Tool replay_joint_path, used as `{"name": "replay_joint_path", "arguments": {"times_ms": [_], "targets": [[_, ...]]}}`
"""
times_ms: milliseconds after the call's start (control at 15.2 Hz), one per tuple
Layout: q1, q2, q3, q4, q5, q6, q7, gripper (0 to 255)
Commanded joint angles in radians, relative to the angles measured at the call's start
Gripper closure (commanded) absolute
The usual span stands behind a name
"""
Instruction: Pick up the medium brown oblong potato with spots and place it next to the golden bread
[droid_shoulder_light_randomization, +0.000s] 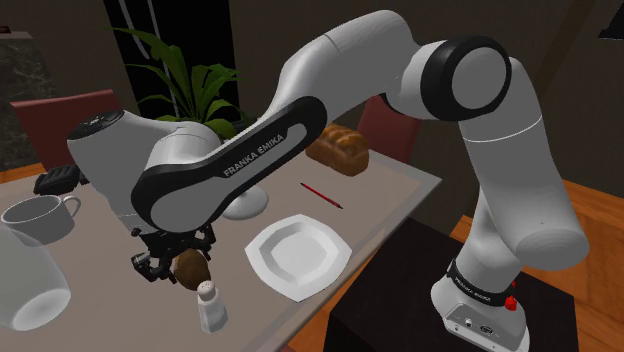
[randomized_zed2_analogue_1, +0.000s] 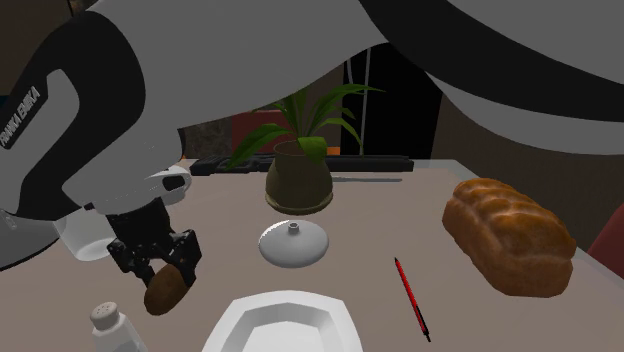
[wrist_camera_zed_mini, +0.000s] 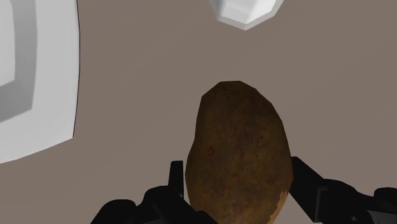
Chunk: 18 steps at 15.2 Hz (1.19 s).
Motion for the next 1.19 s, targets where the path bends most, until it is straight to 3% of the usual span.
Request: {"name": "replay_joint_path", "arguments": {"times_ms": [0,1122], "targets": [[0.0,0.0,0.0,0.0,0.0,0.0,0.0,255],[-0.002,-0.068,0.022,0.1,0.039,-0.159,-0.037,255]]}}
